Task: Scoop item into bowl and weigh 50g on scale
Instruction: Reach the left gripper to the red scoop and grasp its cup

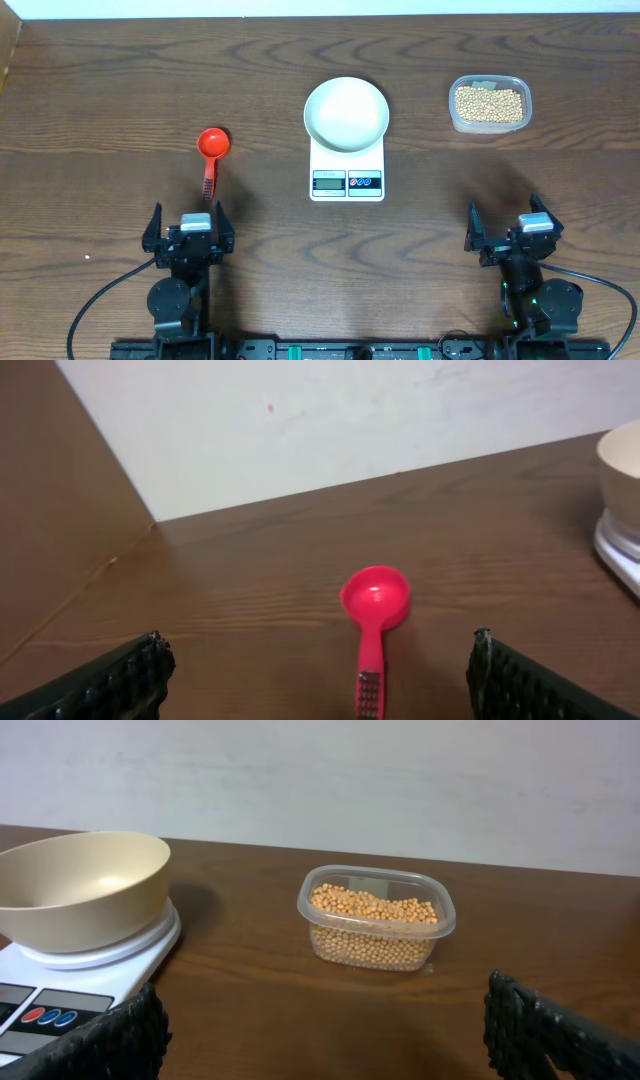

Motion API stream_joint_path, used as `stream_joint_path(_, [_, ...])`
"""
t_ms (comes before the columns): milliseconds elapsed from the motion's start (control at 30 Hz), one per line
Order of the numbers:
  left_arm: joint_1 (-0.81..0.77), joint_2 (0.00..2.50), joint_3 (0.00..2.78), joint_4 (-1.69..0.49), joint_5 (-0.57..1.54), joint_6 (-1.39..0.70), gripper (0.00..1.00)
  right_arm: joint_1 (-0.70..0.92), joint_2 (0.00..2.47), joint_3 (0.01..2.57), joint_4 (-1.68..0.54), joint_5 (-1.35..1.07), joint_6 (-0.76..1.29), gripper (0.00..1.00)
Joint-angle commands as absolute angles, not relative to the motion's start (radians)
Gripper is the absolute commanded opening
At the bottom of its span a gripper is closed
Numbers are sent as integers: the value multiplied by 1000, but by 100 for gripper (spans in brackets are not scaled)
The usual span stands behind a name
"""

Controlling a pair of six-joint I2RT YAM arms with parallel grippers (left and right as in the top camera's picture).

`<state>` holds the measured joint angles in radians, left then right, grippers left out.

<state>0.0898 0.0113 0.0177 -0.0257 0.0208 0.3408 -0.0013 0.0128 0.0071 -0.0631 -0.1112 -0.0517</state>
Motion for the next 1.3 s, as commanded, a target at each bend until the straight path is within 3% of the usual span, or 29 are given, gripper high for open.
stream_joint_path(0, [88, 12, 4, -67, 46, 332, 96, 8, 5, 6, -67, -107, -38, 99])
stream_joint_path(667, [88, 83, 70, -67, 46, 316, 96, 8, 5, 6, -67, -107, -39, 99])
stream_joint_path(1067, [88, 454, 363, -69, 137, 267, 96, 8, 5, 6, -67, -107, -39, 99])
stream_joint_path(1267, [88, 704, 588, -173, 176, 219, 96, 8, 5, 6, -67, -107, -38, 99])
